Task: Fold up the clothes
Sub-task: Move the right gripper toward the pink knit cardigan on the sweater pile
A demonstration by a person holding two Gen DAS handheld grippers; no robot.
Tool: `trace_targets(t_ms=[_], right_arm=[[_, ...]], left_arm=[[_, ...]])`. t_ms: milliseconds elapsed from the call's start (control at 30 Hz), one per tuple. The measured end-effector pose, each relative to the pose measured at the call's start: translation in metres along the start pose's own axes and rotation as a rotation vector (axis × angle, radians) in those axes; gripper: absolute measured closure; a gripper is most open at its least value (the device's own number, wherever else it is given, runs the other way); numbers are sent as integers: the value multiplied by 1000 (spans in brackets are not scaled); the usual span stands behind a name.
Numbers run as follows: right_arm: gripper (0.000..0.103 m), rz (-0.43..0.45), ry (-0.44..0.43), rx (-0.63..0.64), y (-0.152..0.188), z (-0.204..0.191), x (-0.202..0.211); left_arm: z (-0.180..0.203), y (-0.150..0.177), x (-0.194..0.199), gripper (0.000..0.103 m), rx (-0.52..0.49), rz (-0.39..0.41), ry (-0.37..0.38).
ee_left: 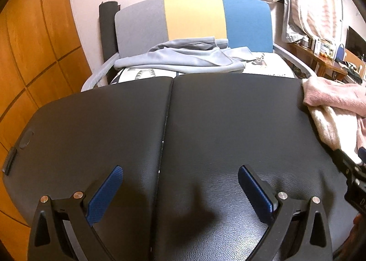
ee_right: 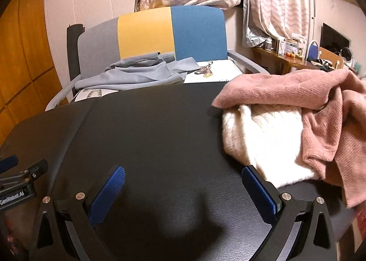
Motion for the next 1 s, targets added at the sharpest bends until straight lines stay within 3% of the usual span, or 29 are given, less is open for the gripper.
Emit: trace_targets(t_ms=[167, 233, 533, 900, 1000], right_arm=[[0, 15, 4, -25, -3, 9, 4], [0, 17, -8, -31, -2, 10, 3], [0, 50, 17, 8, 0, 12, 4], [0, 65, -7, -108, -6, 36, 1], [0, 33, 11, -101, -6, 45, -7]], left_arm=[[-6, -12, -2, 0, -12, 9, 2], [11, -22, 1, 0, 3, -3, 0], [-2, -13, 8, 0, -14, 14, 11], [2, -11, 5, 0, -2, 70, 49], [4, -5, -3, 0, -8, 21, 59]])
Point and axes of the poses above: each gripper's, at about its wrist camera, not at the fingertips, and x roughly against the way its jaws point, z to its right, y to its underside, the point moved 10 cm from there along -x, roughly the way its jaws point, and after that the axes turned 14 degrees about y, right-handed, at the moved point
